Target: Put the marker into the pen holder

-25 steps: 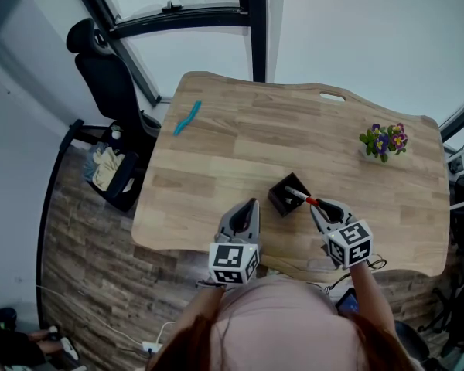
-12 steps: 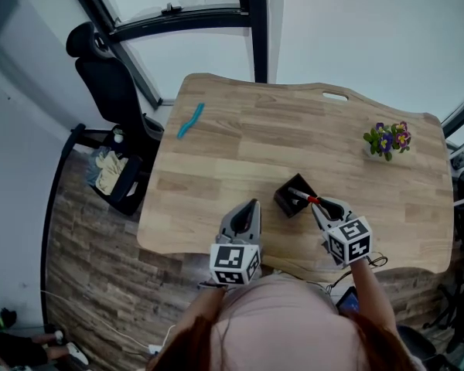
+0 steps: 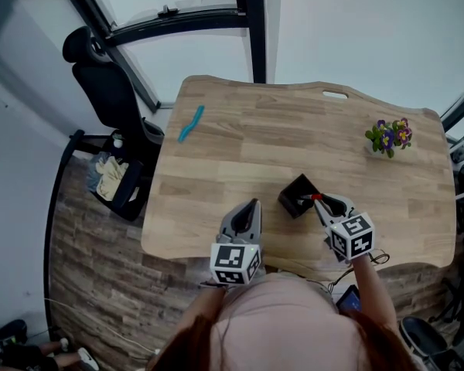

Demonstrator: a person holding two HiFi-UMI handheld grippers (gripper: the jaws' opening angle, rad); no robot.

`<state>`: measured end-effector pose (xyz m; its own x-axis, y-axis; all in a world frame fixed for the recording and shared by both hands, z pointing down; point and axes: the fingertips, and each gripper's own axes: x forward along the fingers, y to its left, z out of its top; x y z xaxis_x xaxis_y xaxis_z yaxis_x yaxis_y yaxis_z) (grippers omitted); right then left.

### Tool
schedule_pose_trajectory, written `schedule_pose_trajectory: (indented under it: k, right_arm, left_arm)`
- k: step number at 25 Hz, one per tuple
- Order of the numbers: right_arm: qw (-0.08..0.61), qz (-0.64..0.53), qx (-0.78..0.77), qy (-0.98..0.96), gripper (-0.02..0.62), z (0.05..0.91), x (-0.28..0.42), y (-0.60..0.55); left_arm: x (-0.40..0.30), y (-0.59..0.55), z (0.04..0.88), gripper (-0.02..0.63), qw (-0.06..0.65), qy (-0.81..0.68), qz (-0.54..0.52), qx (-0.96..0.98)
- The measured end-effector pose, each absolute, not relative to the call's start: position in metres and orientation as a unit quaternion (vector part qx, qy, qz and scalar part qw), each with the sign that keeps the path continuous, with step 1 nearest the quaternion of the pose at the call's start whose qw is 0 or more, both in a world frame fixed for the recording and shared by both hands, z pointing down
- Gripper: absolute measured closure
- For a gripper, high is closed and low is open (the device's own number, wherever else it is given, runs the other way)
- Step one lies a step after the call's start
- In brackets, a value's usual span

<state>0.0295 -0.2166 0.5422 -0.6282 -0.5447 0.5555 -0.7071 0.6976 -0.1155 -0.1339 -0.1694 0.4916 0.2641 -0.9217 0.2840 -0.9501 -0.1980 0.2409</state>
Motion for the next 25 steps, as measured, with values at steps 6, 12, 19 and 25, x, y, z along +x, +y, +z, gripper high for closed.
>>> schedule_pose_trajectory:
  k: [6,12,19,25]
  right_arm:
    - [0.238,0.174,0.370,-0.881,0.545,0.543,0.029,-0.219]
    - [0.231,0.188,0.393,-0.870,0.545,0.547,0.026,-0.224]
    - [0.219,0.196,0.423,-0.857,0.545,0.548,0.027,-0.225]
    - [0.204,0.201,0.446,-0.848,0.540,0.546,0.025,-0.224]
  left_arm:
    - [-0.135,-0.174,0.492,0.604,0.184,-0.592,0.040,0.784]
    - [-0.138,-0.179,0.492,0.604,0.183,-0.578,0.041,0.794]
    - [-0.141,-0.181,0.492,0.604,0.183,-0.560,0.042,0.807]
    - [-0.142,-0.184,0.493,0.604,0.183,-0.540,0.042,0.820]
